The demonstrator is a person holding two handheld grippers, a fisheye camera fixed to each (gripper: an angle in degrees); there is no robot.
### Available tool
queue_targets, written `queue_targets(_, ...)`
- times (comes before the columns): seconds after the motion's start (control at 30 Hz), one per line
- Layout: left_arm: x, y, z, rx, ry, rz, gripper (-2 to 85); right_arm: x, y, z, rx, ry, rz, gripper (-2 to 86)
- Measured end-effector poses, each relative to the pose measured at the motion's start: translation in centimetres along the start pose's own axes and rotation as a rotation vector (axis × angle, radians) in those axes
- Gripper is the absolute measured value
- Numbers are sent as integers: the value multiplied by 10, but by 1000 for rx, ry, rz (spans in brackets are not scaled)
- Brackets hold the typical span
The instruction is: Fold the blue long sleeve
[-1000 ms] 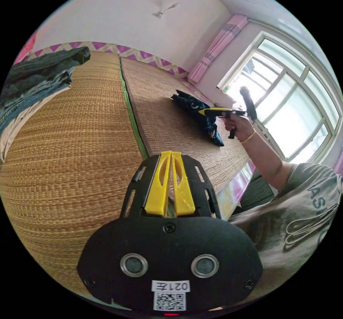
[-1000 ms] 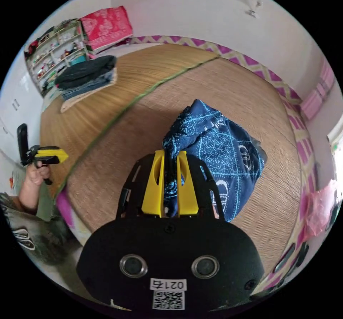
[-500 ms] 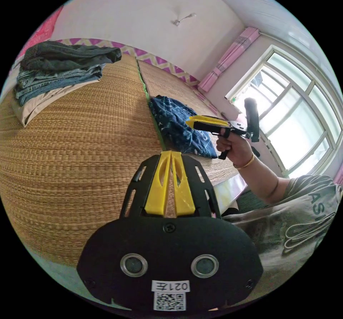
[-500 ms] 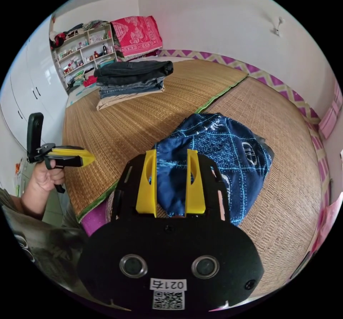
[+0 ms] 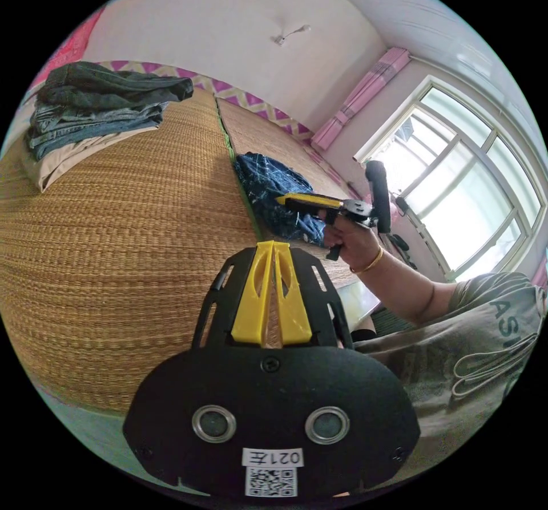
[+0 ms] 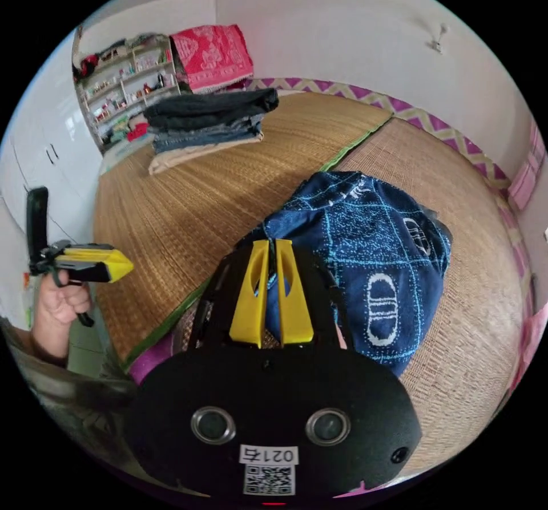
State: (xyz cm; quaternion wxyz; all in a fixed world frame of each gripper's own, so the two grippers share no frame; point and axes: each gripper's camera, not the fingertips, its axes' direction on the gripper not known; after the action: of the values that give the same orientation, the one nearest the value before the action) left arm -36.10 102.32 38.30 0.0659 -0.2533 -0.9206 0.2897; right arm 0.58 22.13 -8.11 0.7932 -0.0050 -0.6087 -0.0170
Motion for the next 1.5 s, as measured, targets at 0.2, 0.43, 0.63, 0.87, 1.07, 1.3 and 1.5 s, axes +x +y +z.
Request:
queue_targets(0.2,10,-22,5,-17,1,36,-10,157,60,-135,246,-283,313,-5)
queue_targets(0.43,32,-62,39,-66,31,80,-9,305,240,-215,338,-224,680,-3)
queue_targets(0.63,60,-110,79,-102,-38,158,1,360,378,-207,366,-255,902,-5)
queue_targets(0.87,42,-178,112,-137,-140,174,68,355,352,-224,346,-117,606,13)
queue_targets(1.07,-17,-265,145,-176,-56,104,46,406,253,-173,127,-27,419,69)
queue_targets(1.3,-76,-348,221,-300,-9,53,71,517,182,-102,-53,-6,505,90)
queue_targets(1.5,-115,-387,275,-399,37,42,103,558,171,-70,-111,-174,521,98)
